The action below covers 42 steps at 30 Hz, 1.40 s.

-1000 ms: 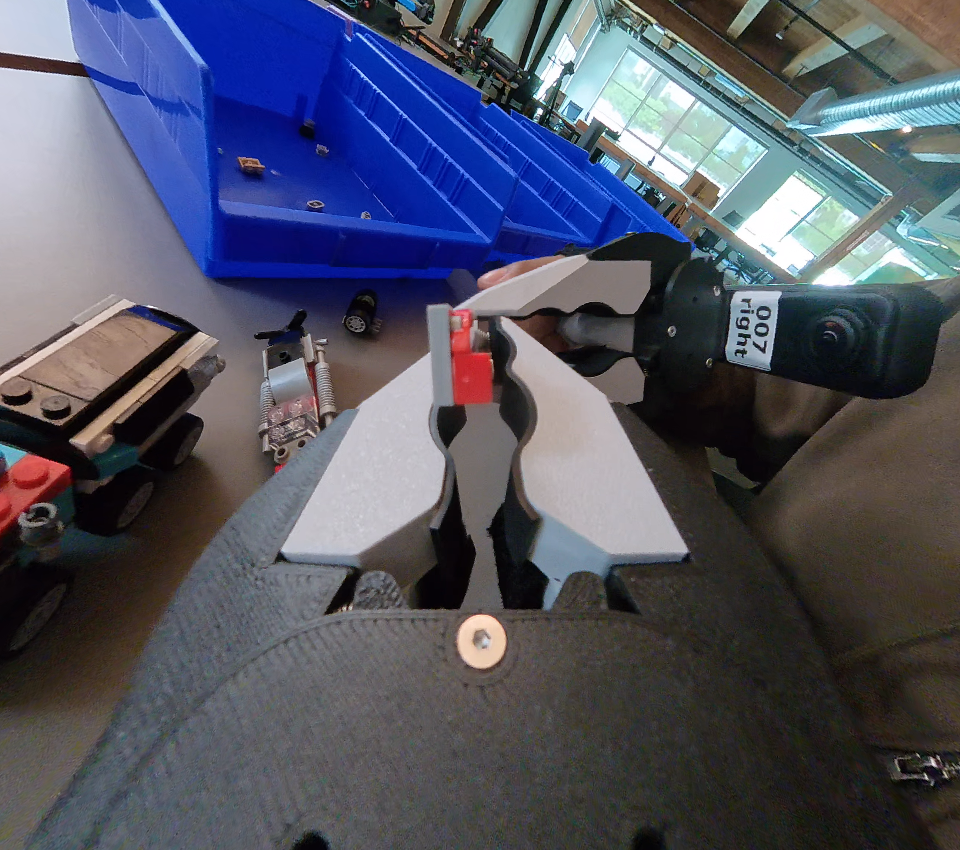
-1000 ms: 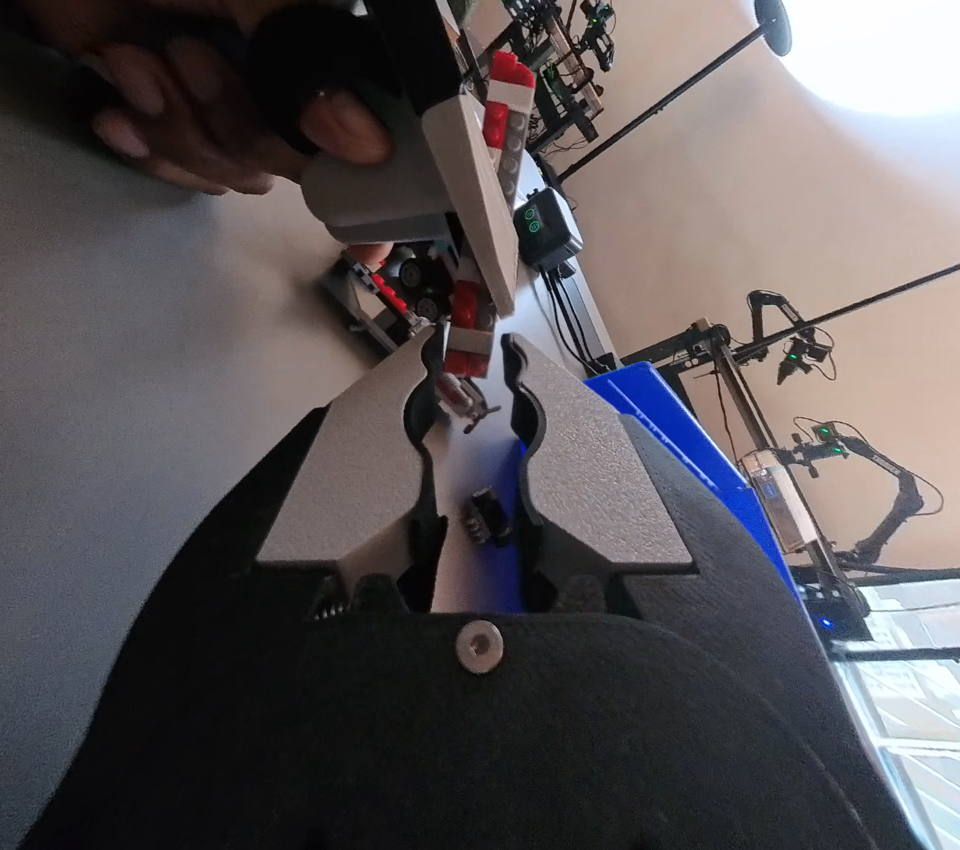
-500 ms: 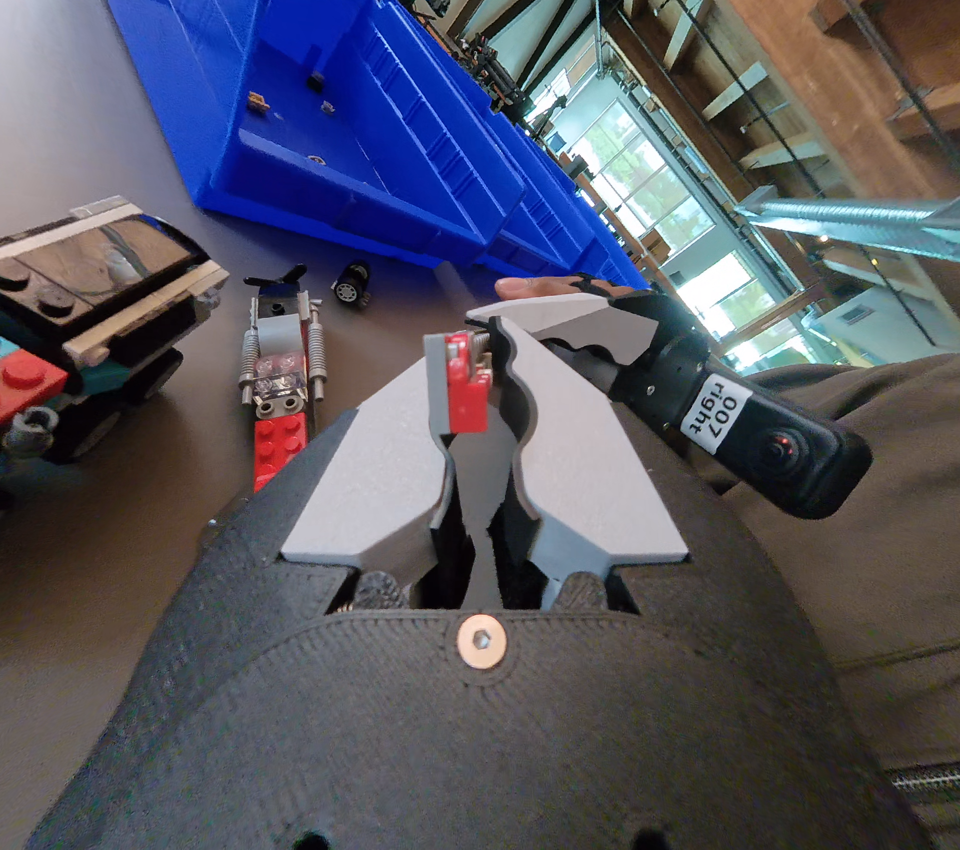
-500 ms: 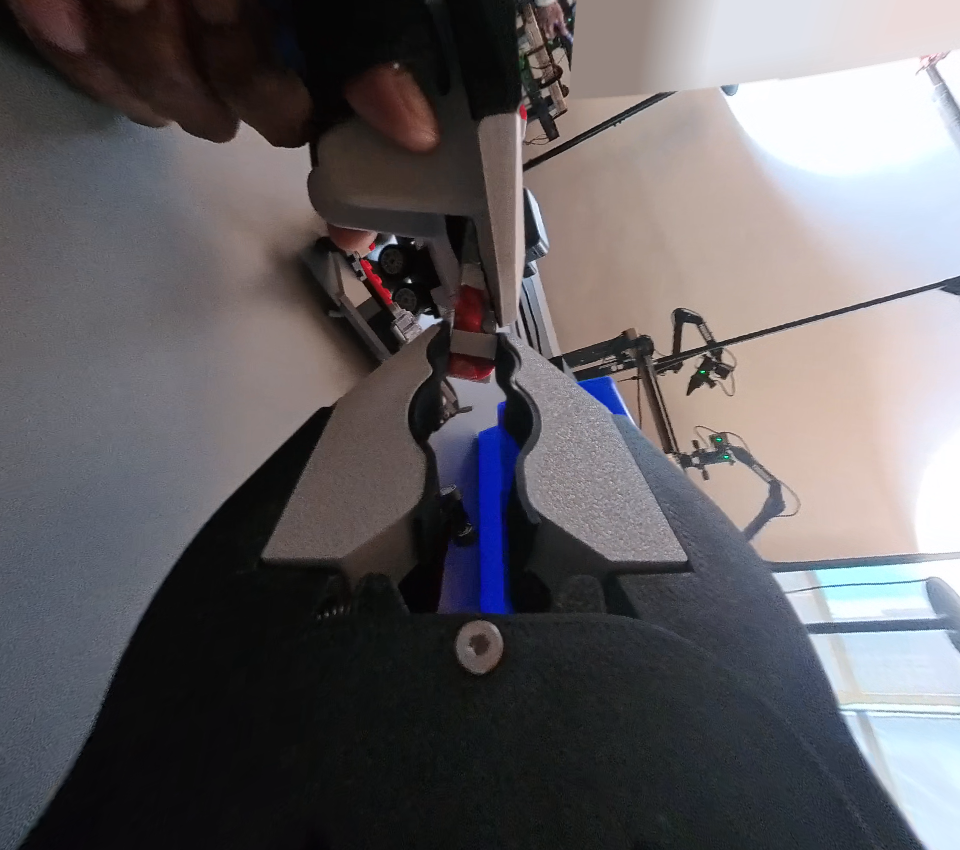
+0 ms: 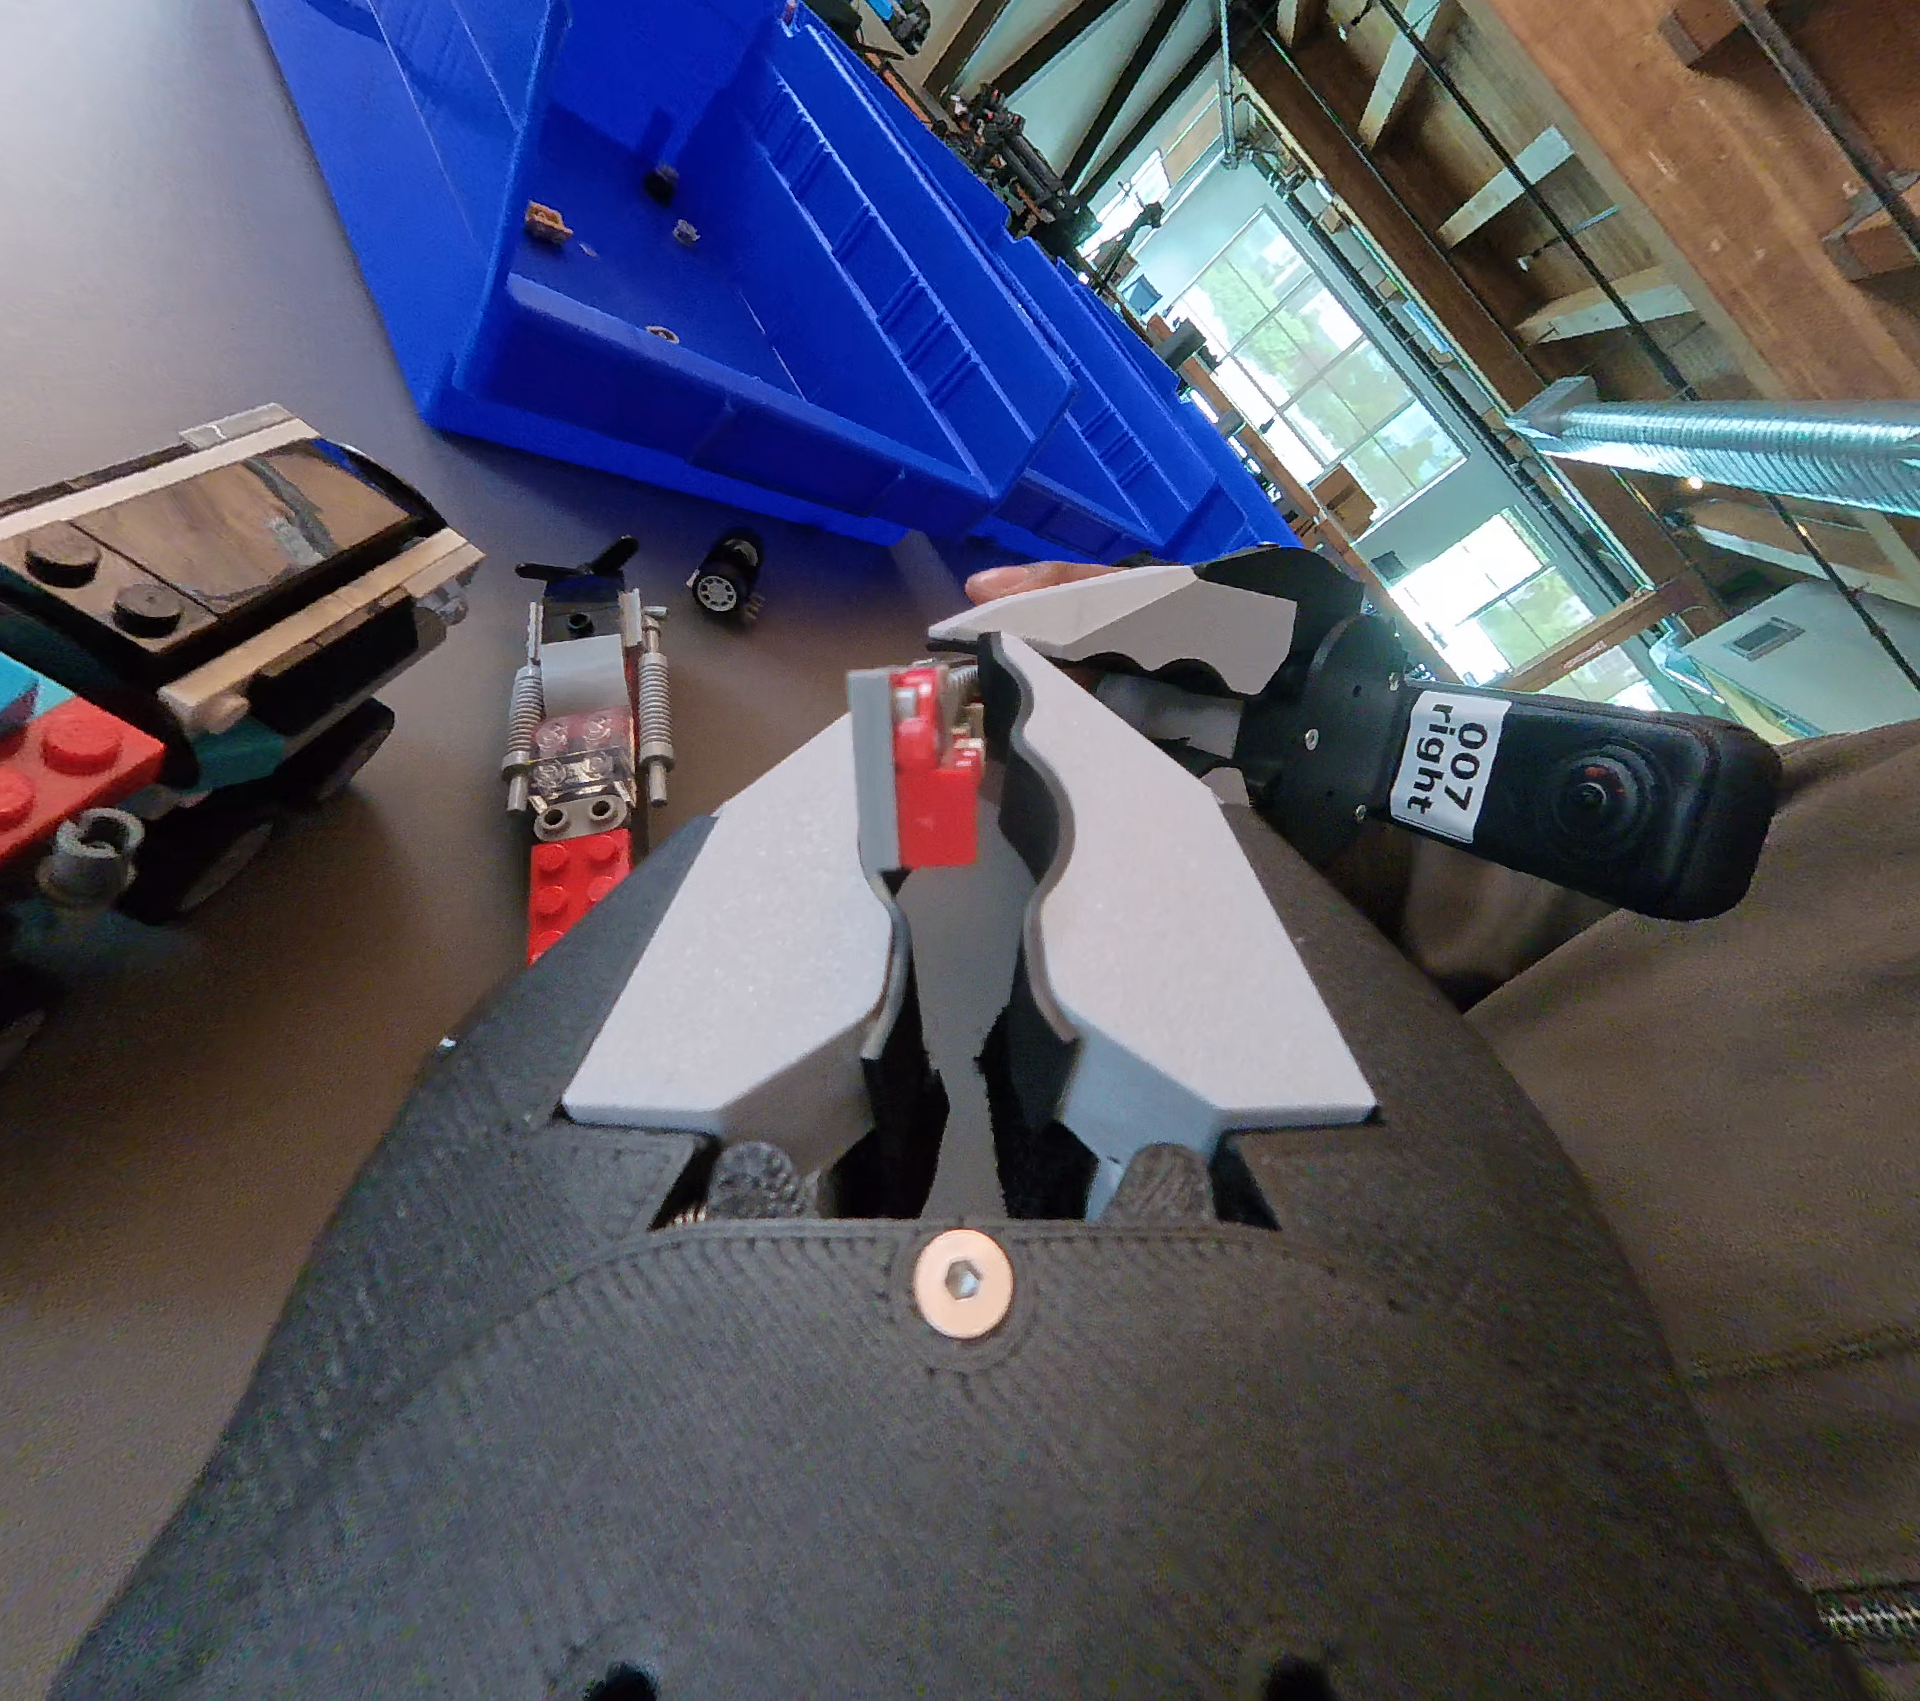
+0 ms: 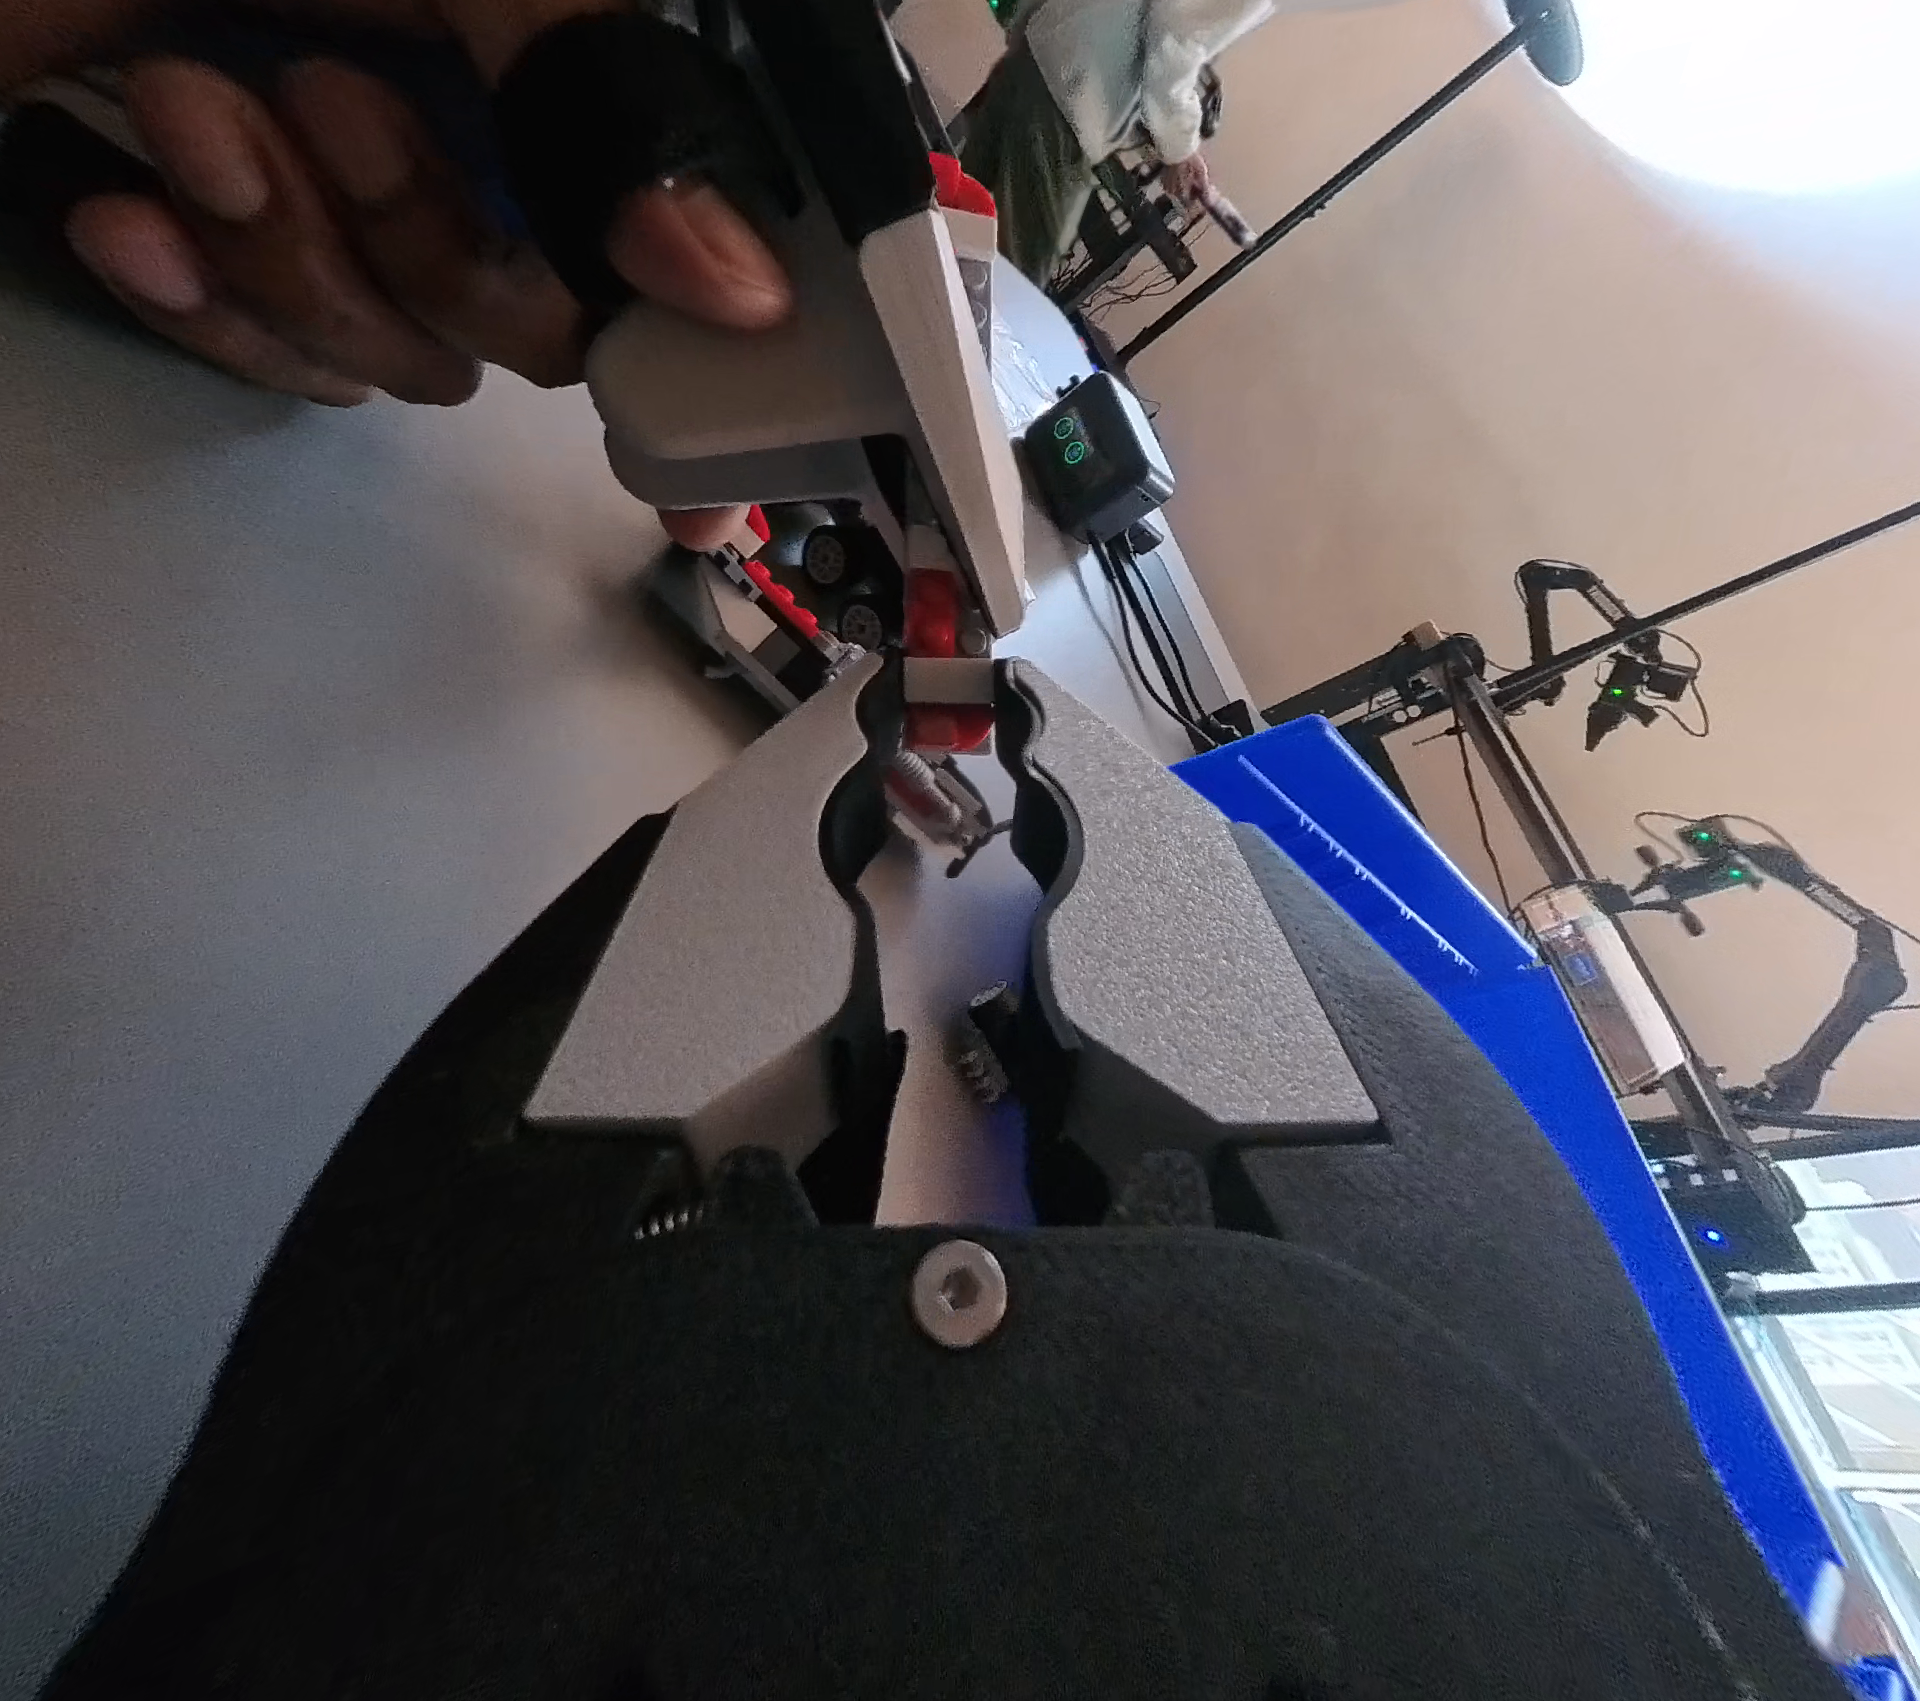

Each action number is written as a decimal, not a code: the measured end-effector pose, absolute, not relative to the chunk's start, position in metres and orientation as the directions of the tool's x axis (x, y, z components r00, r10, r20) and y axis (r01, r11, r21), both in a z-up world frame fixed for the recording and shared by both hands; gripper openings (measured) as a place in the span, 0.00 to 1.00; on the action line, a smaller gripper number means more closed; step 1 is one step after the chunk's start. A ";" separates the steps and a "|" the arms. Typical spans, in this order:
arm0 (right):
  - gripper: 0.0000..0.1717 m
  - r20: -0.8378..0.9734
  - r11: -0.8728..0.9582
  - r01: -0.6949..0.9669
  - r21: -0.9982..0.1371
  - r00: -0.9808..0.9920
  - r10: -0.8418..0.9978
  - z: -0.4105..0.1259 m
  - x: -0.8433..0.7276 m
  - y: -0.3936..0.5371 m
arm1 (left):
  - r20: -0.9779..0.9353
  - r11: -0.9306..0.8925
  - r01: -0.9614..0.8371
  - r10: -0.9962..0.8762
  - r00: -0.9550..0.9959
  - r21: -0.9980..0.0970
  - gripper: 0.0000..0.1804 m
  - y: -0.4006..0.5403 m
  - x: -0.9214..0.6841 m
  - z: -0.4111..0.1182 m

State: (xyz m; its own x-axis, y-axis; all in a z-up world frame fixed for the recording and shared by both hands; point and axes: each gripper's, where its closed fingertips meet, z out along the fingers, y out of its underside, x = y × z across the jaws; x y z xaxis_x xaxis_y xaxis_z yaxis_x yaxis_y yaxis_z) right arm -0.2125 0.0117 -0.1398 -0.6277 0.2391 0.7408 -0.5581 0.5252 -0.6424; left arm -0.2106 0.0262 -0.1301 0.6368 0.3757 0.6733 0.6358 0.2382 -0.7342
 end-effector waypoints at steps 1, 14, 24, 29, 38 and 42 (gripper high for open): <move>0.10 0.732 0.521 -0.551 -0.652 -0.638 0.240 -0.140 -0.212 0.012 | 0.675 0.238 0.638 0.377 0.634 -0.732 0.04 0.026 -0.211 -0.131; 0.10 0.613 0.470 -0.464 -0.750 -0.754 0.234 -0.145 -0.211 0.012 | 0.716 0.246 0.681 0.374 0.590 -0.689 0.04 0.024 -0.213 -0.136; 0.10 0.677 0.508 -0.511 -0.694 -0.703 0.218 -0.146 -0.212 0.012 | 0.713 0.242 0.682 0.387 0.585 -0.690 0.04 0.024 -0.213 -0.138; 0.10 0.645 0.493 -0.486 -0.722 -0.732 0.222 -0.146 -0.212 0.013 | 0.705 0.237 0.677 0.397 0.587 -0.697 0.04 0.024 -0.213 -0.139; 0.10 0.615 0.476 -0.475 -0.740 -0.765 0.194 -0.147 -0.210 0.015 | 0.694 0.226 0.670 0.406 0.595 -0.707 0.04 0.025 -0.212 -0.140; 0.09 0.670 0.503 -0.520 -0.690 -0.722 0.172 -0.147 -0.211 0.016 | 0.693 0.225 0.670 0.408 0.594 -0.707 0.04 0.025 -0.213 -0.140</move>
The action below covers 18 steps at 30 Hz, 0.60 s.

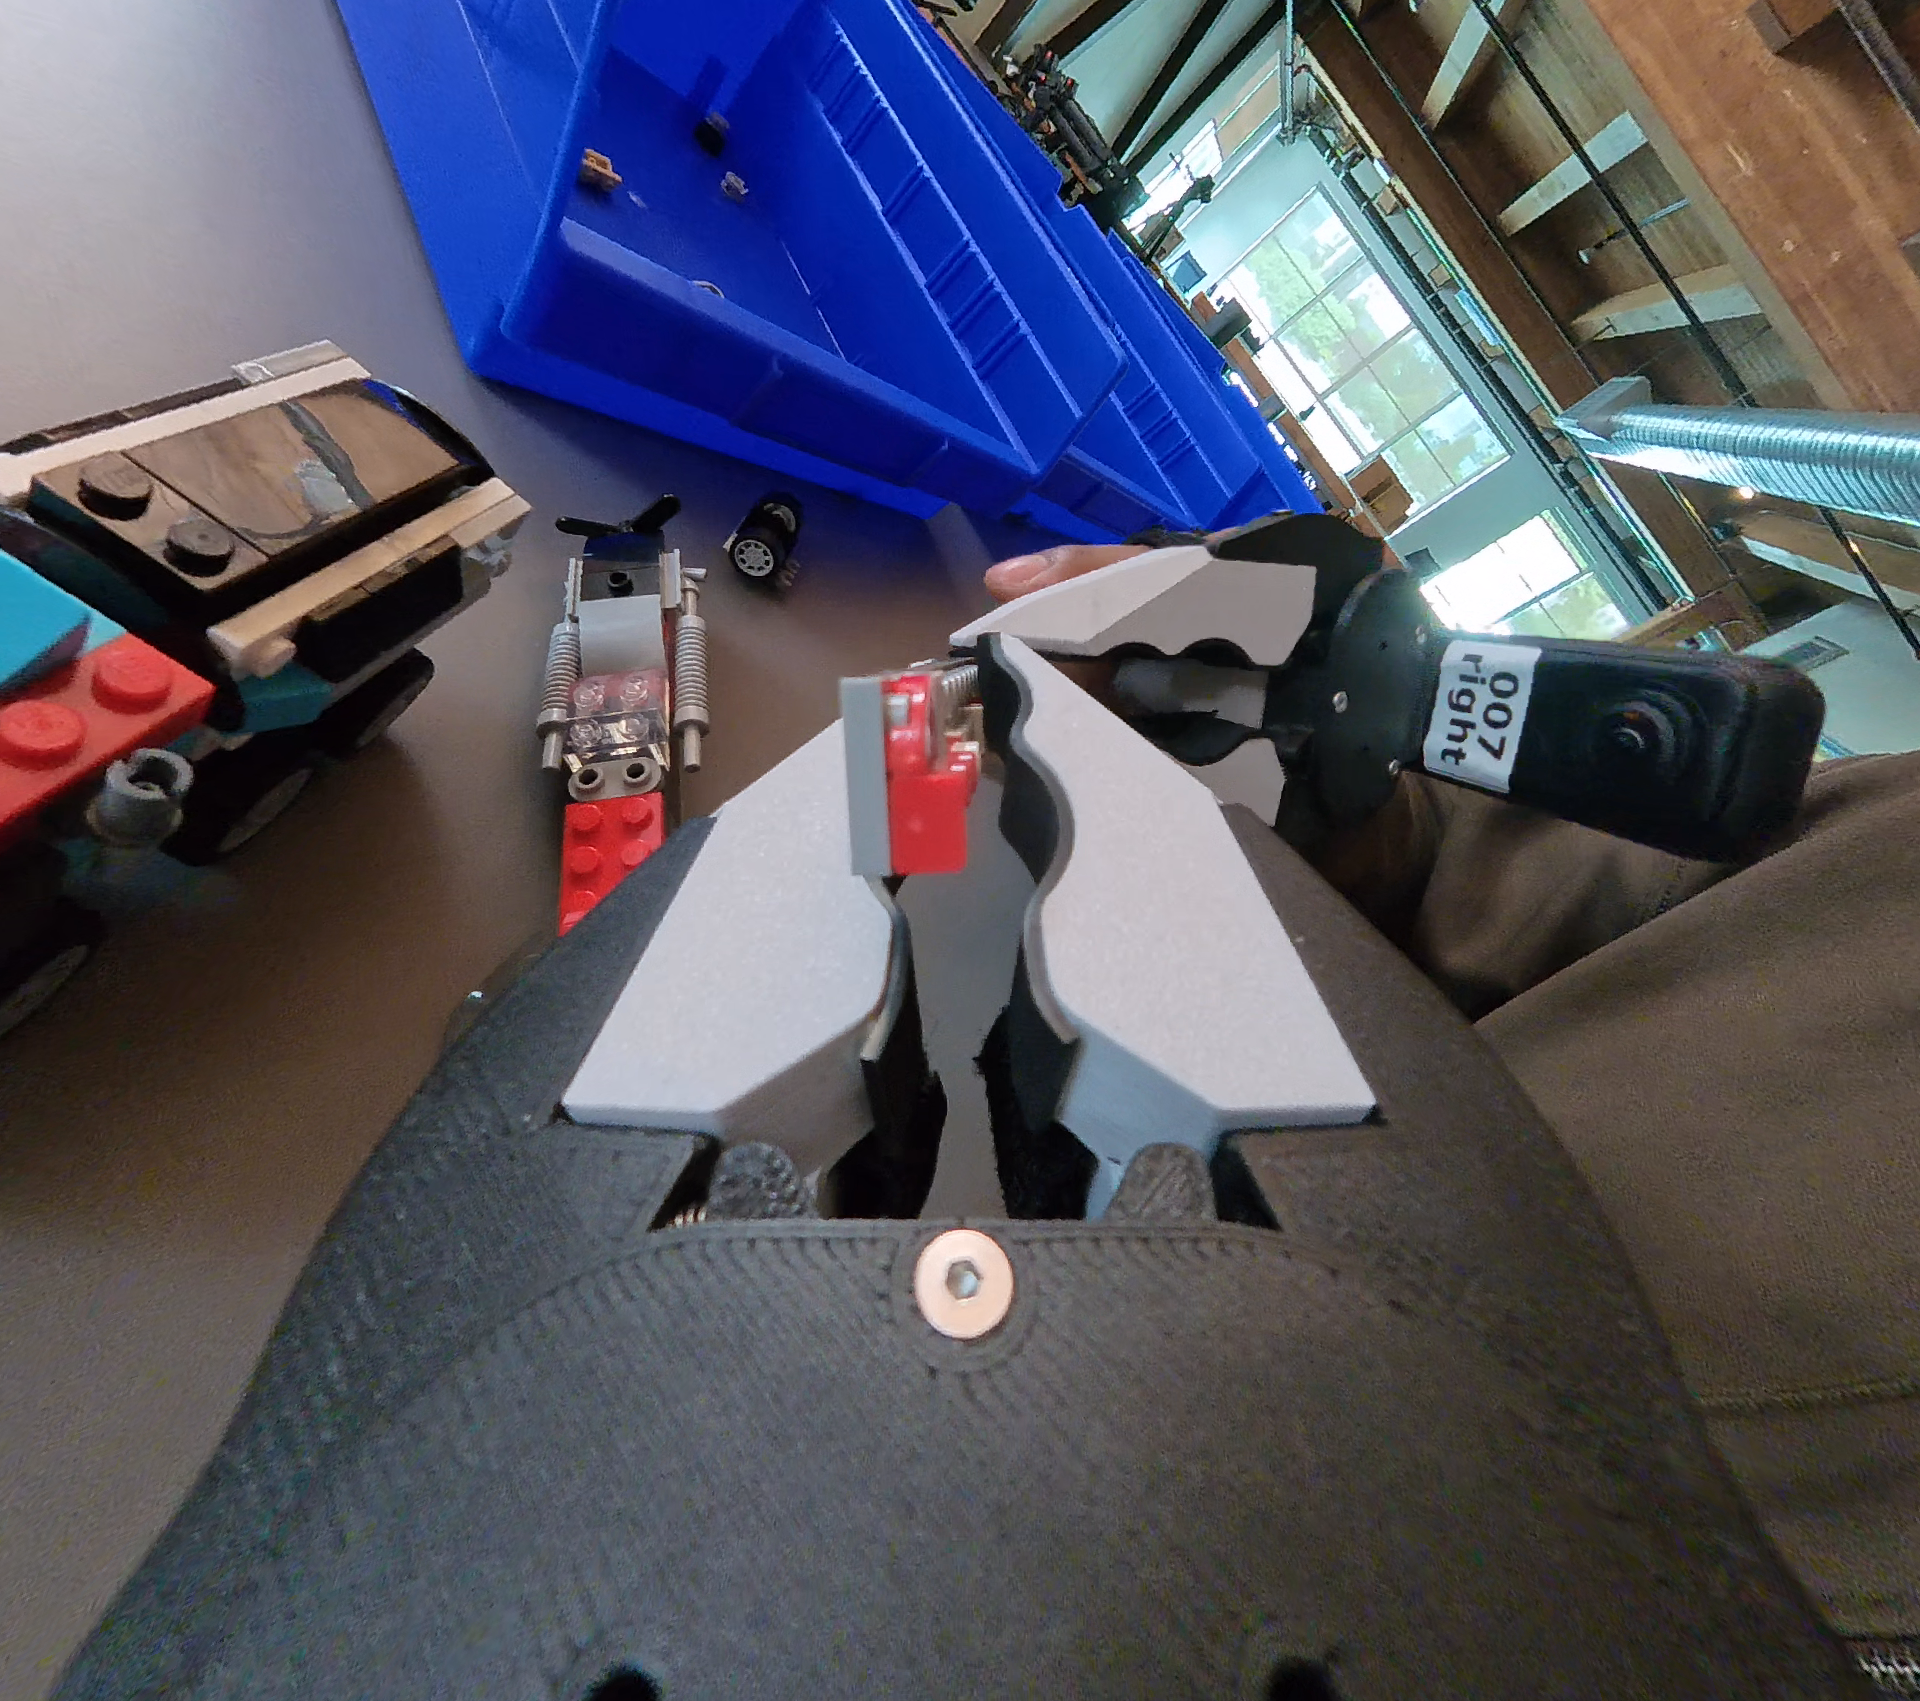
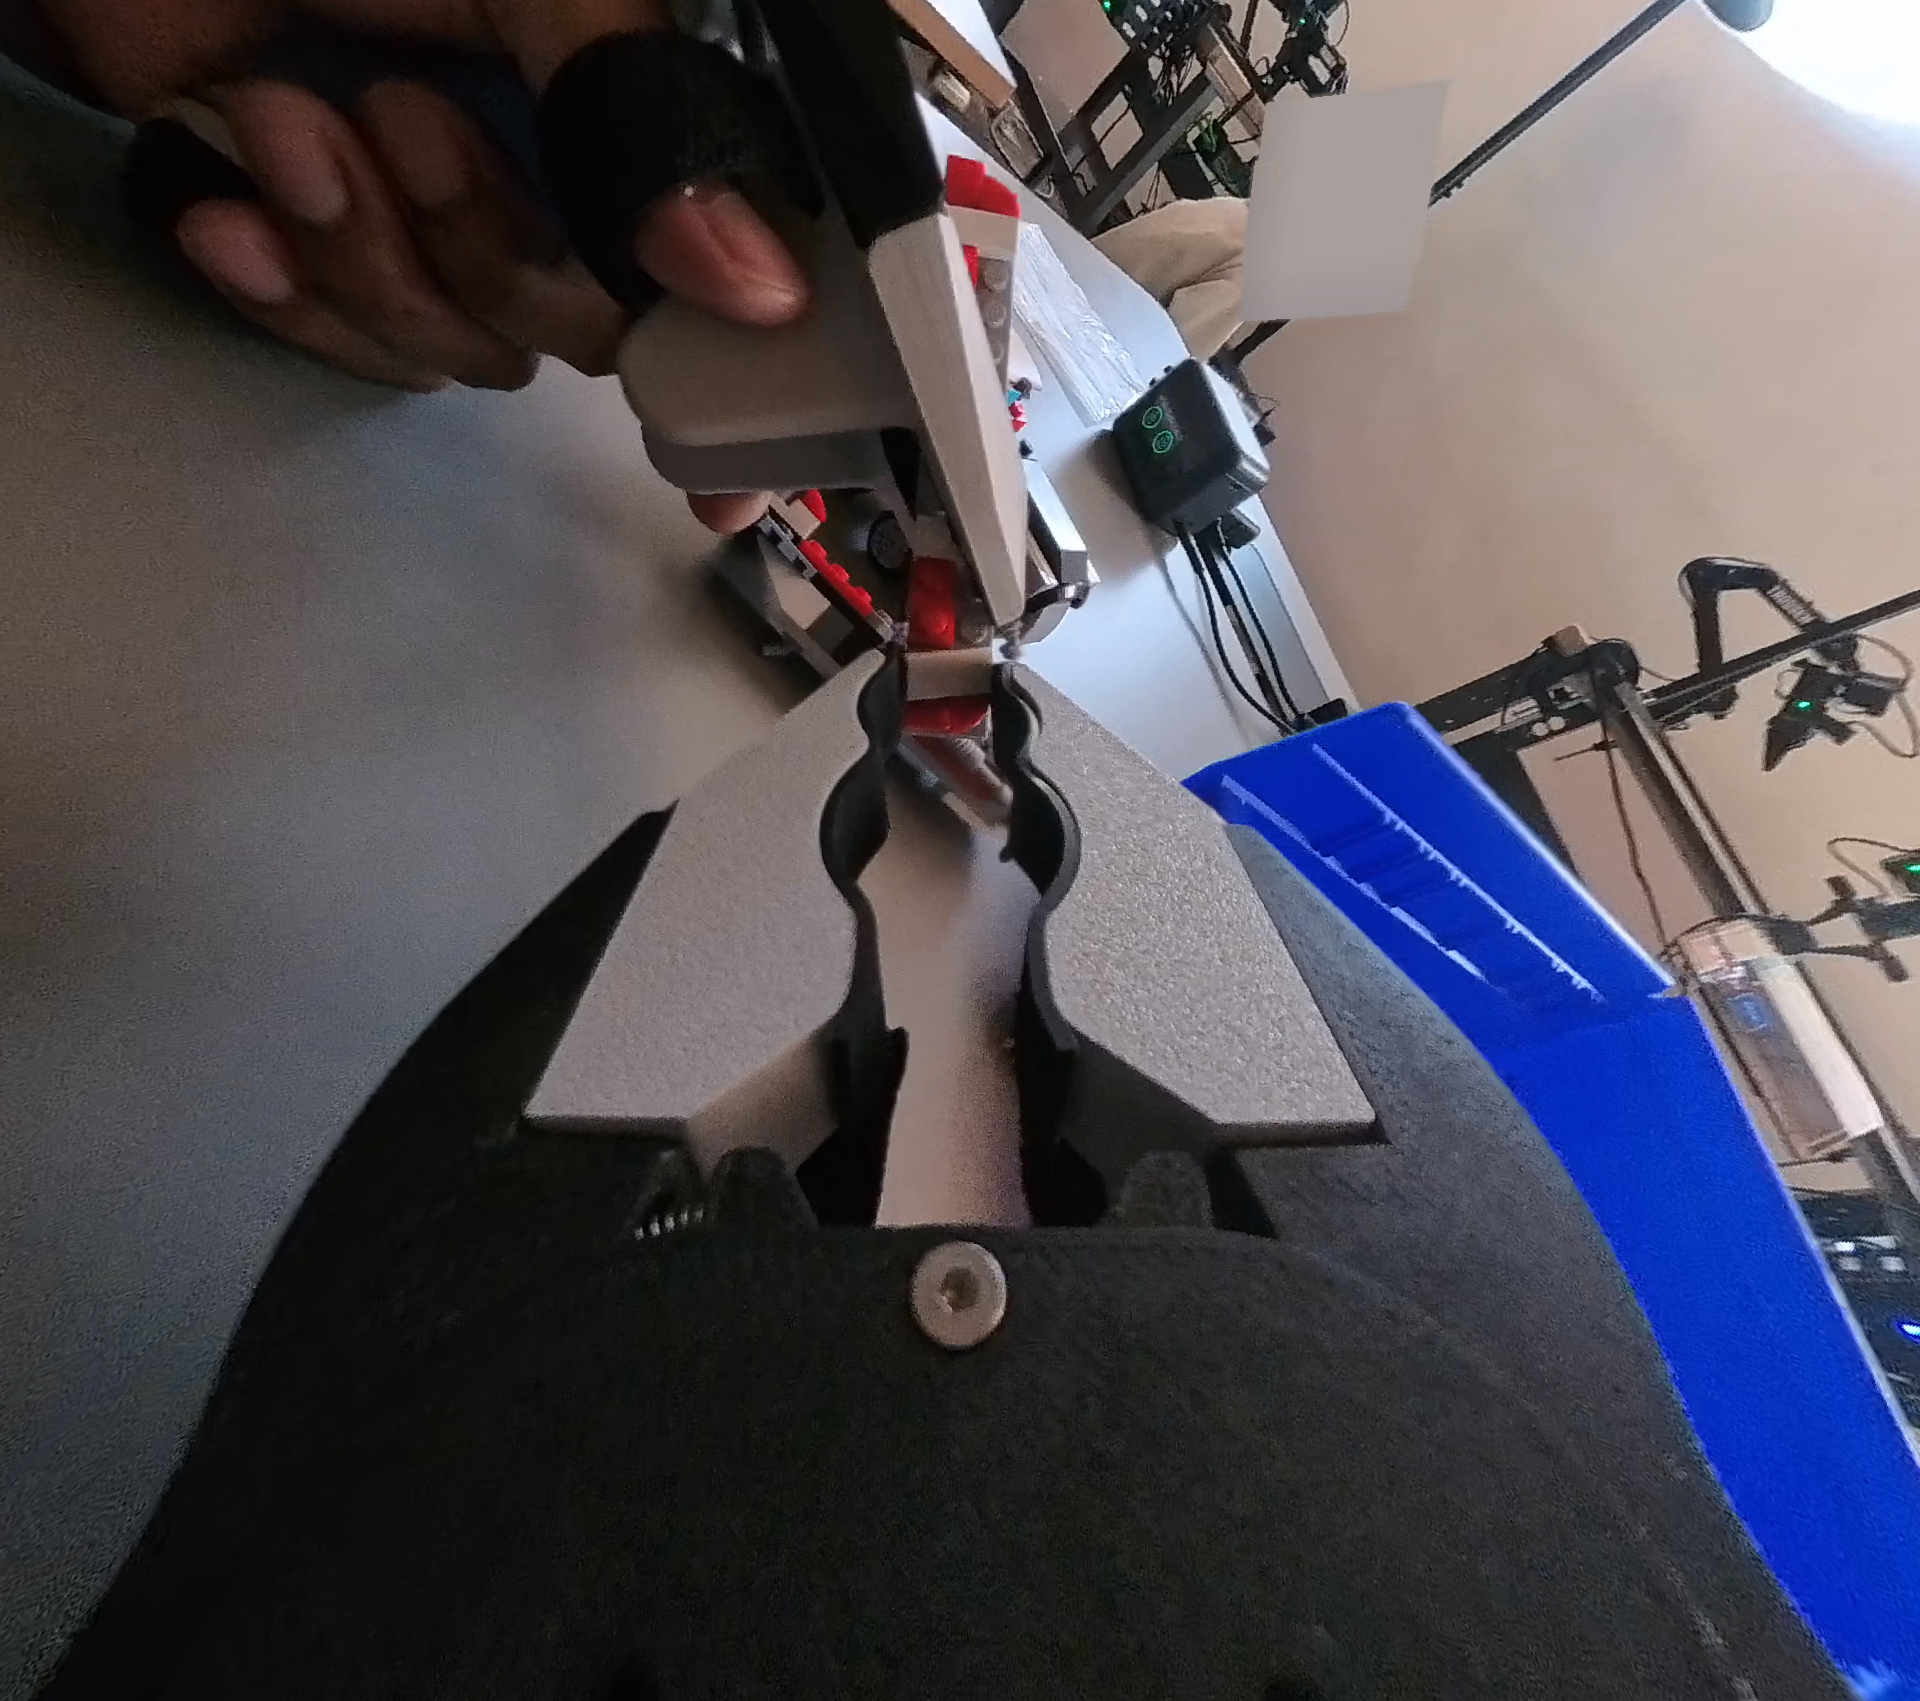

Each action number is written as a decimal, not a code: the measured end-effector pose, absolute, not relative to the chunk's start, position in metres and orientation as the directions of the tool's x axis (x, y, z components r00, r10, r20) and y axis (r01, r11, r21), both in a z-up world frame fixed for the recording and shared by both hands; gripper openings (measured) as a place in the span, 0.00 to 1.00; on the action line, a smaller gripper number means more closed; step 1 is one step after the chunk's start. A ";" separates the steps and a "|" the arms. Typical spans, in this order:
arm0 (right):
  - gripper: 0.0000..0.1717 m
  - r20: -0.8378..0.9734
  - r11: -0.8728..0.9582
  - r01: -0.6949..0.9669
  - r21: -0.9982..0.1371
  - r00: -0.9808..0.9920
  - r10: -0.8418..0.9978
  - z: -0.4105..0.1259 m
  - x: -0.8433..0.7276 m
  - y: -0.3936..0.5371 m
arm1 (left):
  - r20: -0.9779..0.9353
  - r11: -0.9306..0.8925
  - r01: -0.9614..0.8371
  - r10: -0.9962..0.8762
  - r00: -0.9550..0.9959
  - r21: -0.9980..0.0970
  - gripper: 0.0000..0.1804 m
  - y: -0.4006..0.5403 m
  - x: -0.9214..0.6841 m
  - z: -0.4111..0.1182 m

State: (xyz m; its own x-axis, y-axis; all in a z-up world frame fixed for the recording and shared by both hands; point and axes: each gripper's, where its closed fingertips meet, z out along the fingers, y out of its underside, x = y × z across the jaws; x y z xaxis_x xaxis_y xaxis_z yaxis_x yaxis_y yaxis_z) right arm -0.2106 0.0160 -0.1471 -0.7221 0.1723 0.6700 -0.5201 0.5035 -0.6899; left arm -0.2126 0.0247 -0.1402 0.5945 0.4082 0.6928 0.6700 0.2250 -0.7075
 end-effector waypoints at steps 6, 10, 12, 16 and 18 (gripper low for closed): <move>0.10 0.714 0.524 -0.554 -0.647 -0.681 0.162 -0.146 -0.211 0.017 | 0.697 0.231 0.672 0.405 0.591 -0.704 0.04 0.024 -0.213 -0.140; 0.10 0.717 0.522 -0.555 -0.647 -0.677 0.168 -0.145 -0.211 0.017 | 0.705 0.242 0.674 0.400 0.586 -0.698 0.05 0.023 -0.214 -0.139; 0.10 0.713 0.517 -0.552 -0.653 -0.679 0.176 -0.143 -0.212 0.018 | 0.715 0.256 0.678 0.395 0.577 -0.689 0.04 0.021 -0.215 -0.139; 0.09 0.696 0.504 -0.539 -0.675 -0.692 0.192 -0.142 -0.212 0.018 | 0.735 0.276 0.690 0.382 0.560 -0.669 0.04 0.019 -0.217 -0.138; 0.09 0.698 0.505 -0.540 -0.673 -0.690 0.192 -0.141 -0.213 0.019 | 0.739 0.284 0.691 0.383 0.554 -0.665 0.04 0.018 -0.218 -0.138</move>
